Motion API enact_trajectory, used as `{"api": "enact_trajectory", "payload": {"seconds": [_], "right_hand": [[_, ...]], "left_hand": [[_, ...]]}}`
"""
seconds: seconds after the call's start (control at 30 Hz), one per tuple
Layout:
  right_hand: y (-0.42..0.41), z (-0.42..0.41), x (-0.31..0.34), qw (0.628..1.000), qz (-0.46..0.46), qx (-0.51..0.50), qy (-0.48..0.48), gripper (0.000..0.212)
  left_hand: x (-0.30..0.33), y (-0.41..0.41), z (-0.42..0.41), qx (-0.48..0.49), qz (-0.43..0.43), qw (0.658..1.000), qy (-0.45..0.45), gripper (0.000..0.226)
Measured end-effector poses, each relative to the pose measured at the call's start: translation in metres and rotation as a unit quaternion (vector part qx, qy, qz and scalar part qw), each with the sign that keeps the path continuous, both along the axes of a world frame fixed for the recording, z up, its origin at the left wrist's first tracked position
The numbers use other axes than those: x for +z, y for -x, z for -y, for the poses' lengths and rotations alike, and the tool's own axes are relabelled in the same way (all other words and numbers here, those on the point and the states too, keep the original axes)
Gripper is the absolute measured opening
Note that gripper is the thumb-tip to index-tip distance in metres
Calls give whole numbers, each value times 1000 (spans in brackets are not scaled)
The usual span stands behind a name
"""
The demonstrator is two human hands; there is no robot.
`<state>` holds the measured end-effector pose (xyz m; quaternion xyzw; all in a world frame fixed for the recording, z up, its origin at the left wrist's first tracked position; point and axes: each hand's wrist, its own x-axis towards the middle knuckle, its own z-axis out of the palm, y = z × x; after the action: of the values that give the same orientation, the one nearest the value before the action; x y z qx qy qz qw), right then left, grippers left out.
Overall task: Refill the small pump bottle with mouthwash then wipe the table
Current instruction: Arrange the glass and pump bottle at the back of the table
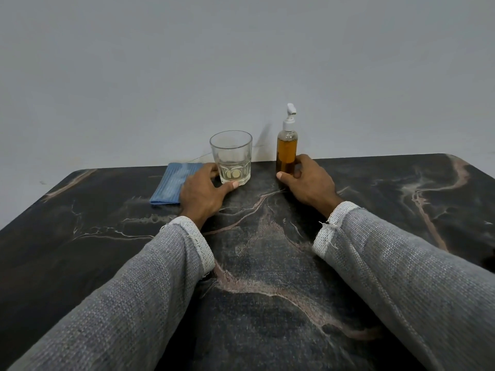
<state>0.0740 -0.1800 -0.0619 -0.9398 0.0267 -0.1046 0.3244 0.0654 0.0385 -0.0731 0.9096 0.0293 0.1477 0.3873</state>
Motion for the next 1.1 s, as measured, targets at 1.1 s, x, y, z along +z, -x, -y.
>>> {"api": "enact_trajectory", "payload": {"seconds": [1.1], "right_hand": [[-3,-7,1,997,-6,-20,73,52]], "left_hand": [[-3,-13,4,39,-5,996,-75,60]]}}
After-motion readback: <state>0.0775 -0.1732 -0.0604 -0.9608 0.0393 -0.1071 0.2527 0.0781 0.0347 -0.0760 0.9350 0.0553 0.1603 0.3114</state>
